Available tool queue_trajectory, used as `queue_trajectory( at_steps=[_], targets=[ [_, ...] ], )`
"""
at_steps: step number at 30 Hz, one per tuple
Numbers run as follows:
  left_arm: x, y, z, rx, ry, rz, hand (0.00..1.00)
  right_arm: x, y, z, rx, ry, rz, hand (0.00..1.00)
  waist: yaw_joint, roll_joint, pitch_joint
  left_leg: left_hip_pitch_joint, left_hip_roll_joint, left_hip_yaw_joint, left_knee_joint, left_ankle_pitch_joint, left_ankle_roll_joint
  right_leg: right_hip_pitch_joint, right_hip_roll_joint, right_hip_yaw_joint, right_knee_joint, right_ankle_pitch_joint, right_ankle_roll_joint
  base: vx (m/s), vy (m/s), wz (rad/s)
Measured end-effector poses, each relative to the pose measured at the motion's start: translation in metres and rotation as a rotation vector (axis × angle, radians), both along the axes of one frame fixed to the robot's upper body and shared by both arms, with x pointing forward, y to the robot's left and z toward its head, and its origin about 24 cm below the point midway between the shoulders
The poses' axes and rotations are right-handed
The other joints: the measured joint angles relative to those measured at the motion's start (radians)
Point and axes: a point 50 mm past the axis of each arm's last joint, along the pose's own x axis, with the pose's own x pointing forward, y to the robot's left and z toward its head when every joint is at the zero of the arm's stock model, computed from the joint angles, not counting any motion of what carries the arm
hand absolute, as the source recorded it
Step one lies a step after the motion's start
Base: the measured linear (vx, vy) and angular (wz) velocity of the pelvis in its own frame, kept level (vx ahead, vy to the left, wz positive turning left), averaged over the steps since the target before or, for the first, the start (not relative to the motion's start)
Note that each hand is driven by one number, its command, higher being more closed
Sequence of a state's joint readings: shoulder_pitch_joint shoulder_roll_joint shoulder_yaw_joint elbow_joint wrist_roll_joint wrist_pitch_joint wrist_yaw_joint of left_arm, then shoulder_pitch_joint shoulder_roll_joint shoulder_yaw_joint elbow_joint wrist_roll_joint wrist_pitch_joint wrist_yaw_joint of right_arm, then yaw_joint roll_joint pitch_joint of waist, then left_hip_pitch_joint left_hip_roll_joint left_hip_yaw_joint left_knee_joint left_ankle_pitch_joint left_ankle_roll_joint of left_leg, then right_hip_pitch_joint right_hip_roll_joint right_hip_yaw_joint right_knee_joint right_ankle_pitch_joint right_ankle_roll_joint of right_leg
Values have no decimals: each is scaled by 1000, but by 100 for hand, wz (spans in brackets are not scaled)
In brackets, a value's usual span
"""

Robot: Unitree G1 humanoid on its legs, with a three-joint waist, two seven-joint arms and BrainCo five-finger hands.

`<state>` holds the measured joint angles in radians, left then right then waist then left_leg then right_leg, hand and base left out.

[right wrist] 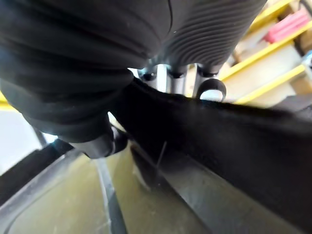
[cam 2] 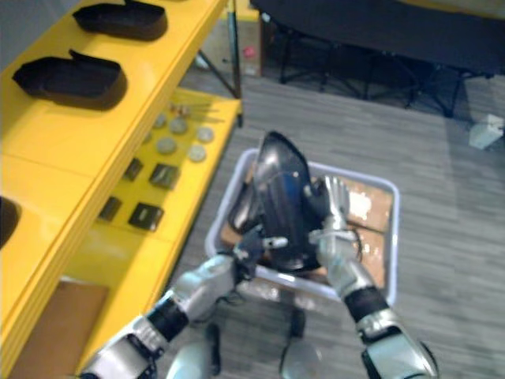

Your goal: Walk over and take plastic housings, then place them on the shelf

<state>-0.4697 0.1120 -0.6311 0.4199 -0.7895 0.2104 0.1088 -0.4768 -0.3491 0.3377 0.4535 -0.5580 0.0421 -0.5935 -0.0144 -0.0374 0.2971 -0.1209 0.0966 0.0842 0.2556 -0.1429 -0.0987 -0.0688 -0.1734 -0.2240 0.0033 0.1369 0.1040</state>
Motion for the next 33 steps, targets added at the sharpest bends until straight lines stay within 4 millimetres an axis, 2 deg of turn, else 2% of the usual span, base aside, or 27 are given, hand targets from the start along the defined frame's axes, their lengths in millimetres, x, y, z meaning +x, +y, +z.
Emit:
queue_trajectory(
  at_steps=[7, 8, 16, 20, 31, 32, 33],
  targets=[
    [-3, -2, -6, 9, 30, 19, 0, 6, 15, -2, -32, 13, 47, 100, 0, 0, 0, -2, -3, -16, 0, 5, -2, 2, -1, -10, 0, 0, 0, -2, 1, 3],
    [-4, -2, -7, 21, 31, 21, 100, 6, 16, -4, -37, 18, 53, 100, 1, 0, 0, -3, -3, -20, -1, 8, -3, 4, -1, -15, 0, 0, 0, -10, 4, 8],
    [2, 3, -3, 36, -31, 142, 100, 2, 24, -1, -9, -52, 89, 100, 2, 0, 0, -2, -3, -24, -9, 19, -3, 5, -1, -20, 0, 0, 0, -4, 2, 1],
    [3, 7, -3, 61, -53, 194, 100, -7, 28, -2, 32, -89, 103, 100, 3, 0, 0, 3, -1, -23, -26, 28, -5, 3, 1, -20, 0, 0, 0, 0, 0, 0],
    [-8, 11, -13, -25, -19, 251, 100, -28, 34, -9, 103, -107, 124, 100, 7, -1, -3, 45, 6, 11, -77, 39, -9, 2, 4, 6, -1, -2, -2, 3, 7, -7],
    [-9, 11, -14, -32, -15, 252, 100, -29, 34, -9, 107, -109, 125, 0, 6, -3, -4, 48, 6, 13, -80, 39, -10, 2, 4, 8, 0, -2, -3, 6, 10, -11],
    [-9, 10, -14, -31, -14, 249, 100, -31, 34, -10, 108, -107, 124, 0, 4, -4, -5, 51, 7, 15, -83, 39, -10, 2, 6, 9, 0, -3, -4, 8, 9, -5]
  ],
)
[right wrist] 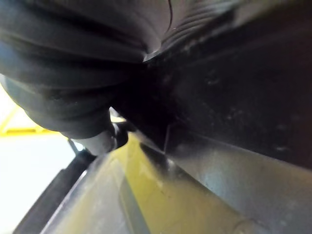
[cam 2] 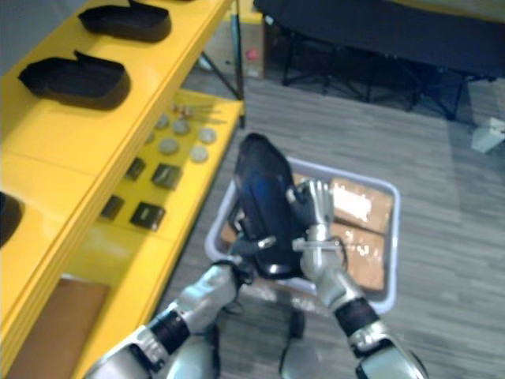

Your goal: Walk over and take plastic housings, then place them on the shelf

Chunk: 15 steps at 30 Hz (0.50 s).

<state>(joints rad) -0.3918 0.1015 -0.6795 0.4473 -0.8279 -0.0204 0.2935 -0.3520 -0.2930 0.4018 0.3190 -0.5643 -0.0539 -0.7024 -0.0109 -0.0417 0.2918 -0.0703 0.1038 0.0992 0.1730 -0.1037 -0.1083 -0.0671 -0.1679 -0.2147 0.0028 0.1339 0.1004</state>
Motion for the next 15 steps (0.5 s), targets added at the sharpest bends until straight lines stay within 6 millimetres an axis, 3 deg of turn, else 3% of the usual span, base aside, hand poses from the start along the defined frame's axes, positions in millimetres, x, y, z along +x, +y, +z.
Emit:
queue_trajectory(
  at_steps=[6, 9, 10, 12, 15],
  targets=[
    [-3, -2, -2, 15, 1, -6, 100, -1, -5, -3, 46, 53, 22, 0, -1, -7, -4, 3, 3, 1, -6, 2, -3, -2, 8, 1, 0, -2, -4, 2, 1, -1],
    [-4, -2, 0, 44, -22, 1, 100, -1, -10, -7, 206, 122, 43, 0, 0, -8, -4, 8, 5, 2, -11, 3, -5, -1, 10, 1, 0, -3, -5, 1, 1, -1],
    [-7, -1, 3, 54, -47, 19, 100, -3, -15, -9, 331, 173, 65, 0, 2, -8, -4, 16, 7, 5, -19, 5, -7, 1, 11, 4, 0, -4, -6, 12, 0, -6],
    [-10, 2, 12, 42, -89, 53, 100, -14, -23, -8, 527, 190, 116, 0, 10, -8, -4, 23, 8, 7, -28, 8, -8, 3, 13, 5, 0, -6, -7, 14, -1, -4],
    [-5, 22, 37, 44, -211, 154, 100, -33, -27, 5, 749, 163, 293, 0, 7, -7, -4, 55, 8, 15, -45, 11, -11, 22, 15, 2, 0, -10, -9, 10, 0, -7]
  ],
)
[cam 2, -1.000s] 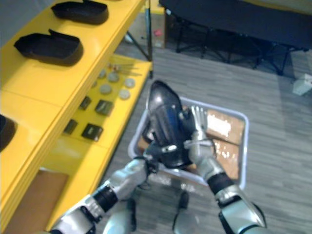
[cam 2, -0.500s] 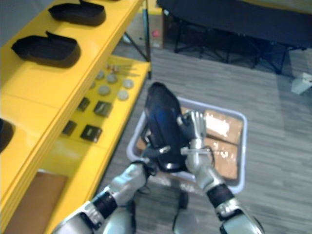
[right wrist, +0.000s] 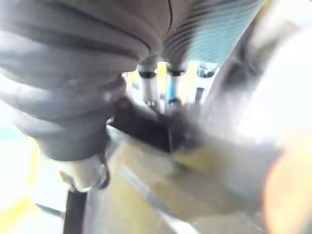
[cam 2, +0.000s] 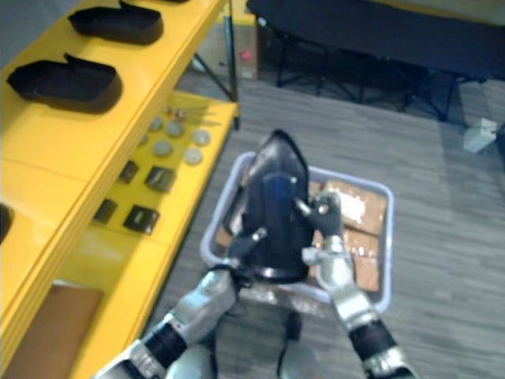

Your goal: Walk over and take plastic housings, then place them on the shelf

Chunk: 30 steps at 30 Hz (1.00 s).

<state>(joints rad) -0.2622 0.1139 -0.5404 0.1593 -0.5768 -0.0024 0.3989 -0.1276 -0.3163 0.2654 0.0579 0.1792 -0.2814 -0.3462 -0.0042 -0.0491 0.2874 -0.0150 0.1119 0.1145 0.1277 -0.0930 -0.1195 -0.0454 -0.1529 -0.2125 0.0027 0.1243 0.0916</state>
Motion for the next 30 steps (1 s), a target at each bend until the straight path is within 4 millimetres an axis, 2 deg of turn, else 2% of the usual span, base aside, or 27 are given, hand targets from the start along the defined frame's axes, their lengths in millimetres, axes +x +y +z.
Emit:
queue_trajectory(
  at_steps=[1, 2, 3, 6, 8, 9, 11, 14, 18, 21, 24, 26, 30],
  targets=[
    [5, 14, 11, -44, -35, 59, 100, -11, 8, 12, 88, -64, 132, 0, -6, -1, -2, 17, 1, 1, -8, 0, -1, 14, 1, 0, 0, -5, 0, -2, 4, -3],
    [7, 22, 19, -71, -62, 96, 100, -16, 11, 17, 127, -93, 181, 0, -7, -3, -9, 18, 1, 2, -14, 2, -2, 14, 1, -1, 0, -6, 0, 0, 0, 0],
    [14, 44, 44, -115, -175, 197, 100, -25, 19, 26, 257, -139, 328, 0, -9, -14, -32, 19, 3, 1, -17, 3, -2, 13, 3, -4, -1, -8, -1, 0, 0, 0],
    [16, 67, 63, -86, -290, 286, 100, -26, 14, 36, 397, -194, 445, 0, -2, -24, -75, 18, 0, 0, -19, 4, -1, 18, 0, -8, -10, -6, 1, -3, 9, 5],
    [15, 78, 63, -25, -316, 329, 100, -27, 5, 52, 460, -283, 487, 0, 7, -25, -86, 42, -4, -1, -27, 4, -1, 46, -2, -10, -23, -3, 6, 8, 13, 3],
    [13, 86, 57, 17, -304, 366, 100, -27, 0, 65, 494, -353, 522, 0, 8, -28, -110, 49, -7, 2, -35, 4, -1, 53, -3, -10, -34, -1, 9, 0, 0, 0],
    [11, 98, 48, 63, -282, 395, 100, -28, -8, 78, 522, -429, 543, 0, 8, -32, -135, 52, -8, 2, -43, 5, 0, 55, -2, -10, -42, 1, 10, 15, 7, 0],
    [9, 108, 36, 94, -237, 424, 100, -30, -19, 90, 530, -501, 527, 0, 3, -33, -149, 68, -9, 6, -55, 8, 1, 66, -2, -9, -51, 2, 12, 11, 4, 0],
    [8, 121, 35, 92, -239, 471, 100, -32, -31, 88, 552, -504, 441, 0, -11, -31, -152, 70, -10, 8, -60, 8, 1, 66, -2, -8, -56, 3, 13, 0, 0, 0],
    [1, 128, 35, 75, -287, 478, 100, -39, -49, 68, 604, -439, 252, 0, -13, -18, -172, 70, -11, 13, -69, 8, 1, 66, -1, -6, -68, 6, 14, 14, 6, -1],
    [-16, 127, 36, 30, -329, 485, 100, -50, -66, 27, 668, -289, 23, 0, -16, -6, -185, 84, -12, 30, -88, 8, 1, 66, -1, 6, -76, 7, 15, 37, 22, -12],
    [-34, 117, 43, -27, -387, 484, 100, -67, -76, -23, 738, -107, -173, 0, -20, -1, -188, 84, -15, 33, -94, 8, 2, 65, -3, 9, -81, 8, 17, 17, 25, -6],
    [-50, 107, 42, -33, -422, 435, 100, -96, -75, -85, 804, 147, -348, 0, -24, 3, -190, 83, -16, 36, -99, 5, 5, 65, -4, 12, -81, 6, 18, -19, 9, -1]
  ],
)
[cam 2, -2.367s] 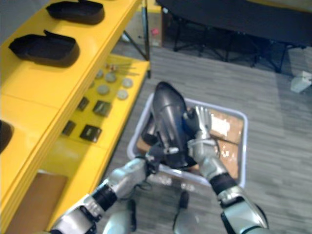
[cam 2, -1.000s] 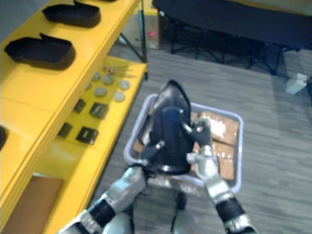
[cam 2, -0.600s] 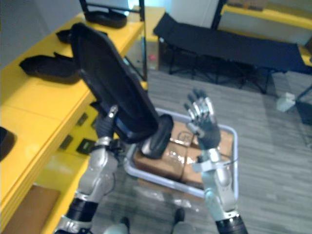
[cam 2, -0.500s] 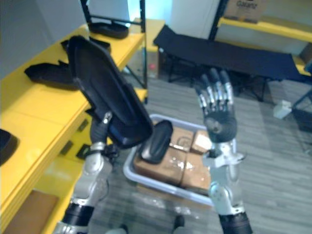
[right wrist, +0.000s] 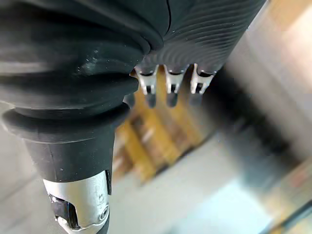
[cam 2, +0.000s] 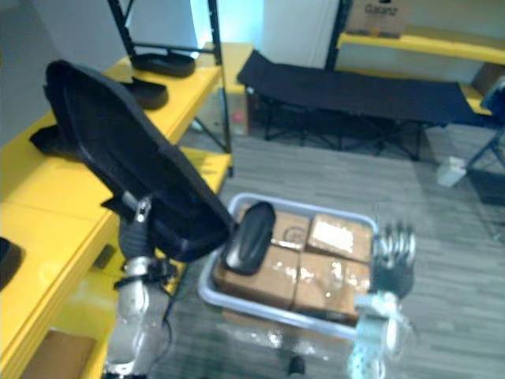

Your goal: Walk over and take plastic housings, then place them on the shelf

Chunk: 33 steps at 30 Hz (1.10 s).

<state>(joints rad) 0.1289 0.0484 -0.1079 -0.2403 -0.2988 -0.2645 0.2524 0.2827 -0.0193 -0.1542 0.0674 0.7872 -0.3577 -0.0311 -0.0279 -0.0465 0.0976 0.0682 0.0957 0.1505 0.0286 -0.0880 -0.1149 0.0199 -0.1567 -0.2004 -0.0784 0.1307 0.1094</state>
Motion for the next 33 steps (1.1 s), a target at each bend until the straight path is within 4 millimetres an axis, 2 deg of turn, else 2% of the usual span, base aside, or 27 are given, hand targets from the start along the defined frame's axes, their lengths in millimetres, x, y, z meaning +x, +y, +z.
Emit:
queue_trajectory(
  at_steps=[1, 4, 7, 13, 21, 24, 26, 28, 30, 31, 33],
  targets=[
    [-3, -2, -3, 0, 9, -14, 100, -8, 0, -12, 19, 52, -38, 0, -1, 3, -2, 0, -1, 0, -3, 0, 1, 0, -1, 0, 0, -1, 2, -39, 16, -1],
    [-9, -6, -9, -9, 21, -39, 100, -17, 1, -25, 43, 101, -66, 0, -2, 11, -6, 0, -1, -1, -6, 0, 1, -1, -1, -3, 0, -5, 5, -13, 5, 0],
    [-10, -9, -8, -6, 13, -61, 100, -17, 3, -26, 55, 92, -74, 0, -2, 20, -12, -1, -1, -2, -5, 0, 0, -2, -1, -6, 0, -5, 5, 0, 0, 0],
    [-9, -19, 9, 48, -69, -124, 100, -12, 15, -29, 51, 119, -23, 0, 3, 23, -14, -8, -2, -10, -2, 0, 0, -6, -2, -15, 0, -6, 5, 4, 8, 3],
    [-5, -21, 10, 82, -61, -153, 100, 16, 32, -14, -67, 64, 169, 0, 5, 20, -15, -35, 4, -47, 26, -3, -2, -1, 2, -44, 0, -6, 5, -9, -1, 10],
    [-7, -17, 6, 75, -40, -121, 100, 27, 40, -9, -117, 45, 278, 0, 18, 22, -12, -57, 13, -73, 73, -21, -4, 22, 9, -68, 0, -9, 1, -51, -11, 27],
    [-7, -11, 4, 65, -19, -66, 100, 34, 48, -2, -166, 13, 366, 0, 22, 29, 14, -91, 15, -120, 122, -34, -2, 49, 10, -122, -1, -13, -3, -99, -11, 55],
    [-11, -5, -1, 58, 11, -21, 100, 35, 53, -1, -208, 14, 418, 0, 38, 33, 20, -107, 22, -109, 124, -39, 6, 57, 1, -159, 0, -17, -3, -115, 5, 65],
    [-14, 0, -4, 58, 27, 6, 100, 35, 52, -1, -252, 24, 435, 0, 36, 36, 38, -112, 45, -39, 117, -21, 15, 89, -12, -232, 0, -24, 5, -62, 10, 108],
    [-17, 4, -7, 61, 41, 33, 100, 36, 51, 1, -281, 23, 451, 0, 40, 43, 35, -129, 48, -31, 114, 9, 5, 99, -20, -272, 0, -32, 12, -35, 49, 97],
    [-24, 14, -11, 91, 61, 105, 100, 38, 53, 5, -294, -2, 463, 0, 63, 45, 37, -136, 34, -38, 99, 35, 9, 106, -34, -304, 0, -36, 14, 9, 65, 65]
  ],
)
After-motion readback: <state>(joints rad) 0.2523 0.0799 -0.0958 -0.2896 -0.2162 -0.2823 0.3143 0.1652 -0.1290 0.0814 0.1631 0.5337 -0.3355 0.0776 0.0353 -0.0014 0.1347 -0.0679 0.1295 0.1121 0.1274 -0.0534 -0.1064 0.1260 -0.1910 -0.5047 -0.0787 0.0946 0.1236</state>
